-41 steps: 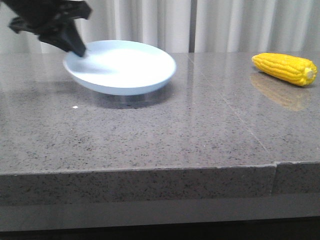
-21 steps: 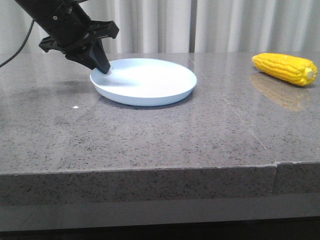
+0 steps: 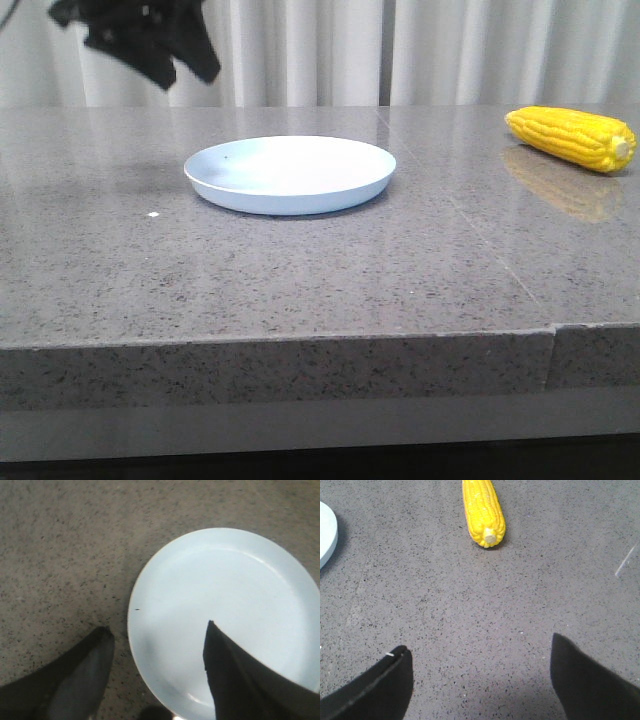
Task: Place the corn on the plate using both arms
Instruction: 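Raise the left gripper away from the plate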
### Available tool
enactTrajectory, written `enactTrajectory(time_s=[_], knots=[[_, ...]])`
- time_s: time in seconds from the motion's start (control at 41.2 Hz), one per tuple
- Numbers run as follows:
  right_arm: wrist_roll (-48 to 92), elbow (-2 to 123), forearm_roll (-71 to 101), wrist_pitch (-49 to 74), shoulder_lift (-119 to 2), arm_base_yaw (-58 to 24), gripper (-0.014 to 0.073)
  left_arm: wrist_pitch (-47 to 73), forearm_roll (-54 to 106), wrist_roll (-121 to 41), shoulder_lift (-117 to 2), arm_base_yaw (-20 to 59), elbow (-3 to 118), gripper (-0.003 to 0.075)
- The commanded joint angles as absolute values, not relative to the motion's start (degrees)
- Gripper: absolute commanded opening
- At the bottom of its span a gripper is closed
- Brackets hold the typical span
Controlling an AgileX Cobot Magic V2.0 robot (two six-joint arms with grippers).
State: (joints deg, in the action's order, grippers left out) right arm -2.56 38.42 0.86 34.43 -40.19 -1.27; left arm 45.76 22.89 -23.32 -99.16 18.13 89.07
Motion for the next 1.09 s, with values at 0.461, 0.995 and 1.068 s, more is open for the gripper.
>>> enactTrajectory(time_s=[0.461, 0.995, 1.068], knots=[[-2.2, 39.9, 1.0, 30.2, -40.4, -0.9, 0.0593, 44.9, 0.0, -5.6, -64.1, 32.8, 66.9, 0.04], [-2.2, 39.9, 1.1, 30.2, -40.4, -0.9, 0.0593, 44.9, 0.0, -3.9, -42.7, 32.8, 54.4, 0.04], [-2.2, 39.9, 1.1, 30.3, -40.4, -0.9, 0.0593, 44.9, 0.0, -3.9, -42.7, 32.8, 54.4, 0.04]])
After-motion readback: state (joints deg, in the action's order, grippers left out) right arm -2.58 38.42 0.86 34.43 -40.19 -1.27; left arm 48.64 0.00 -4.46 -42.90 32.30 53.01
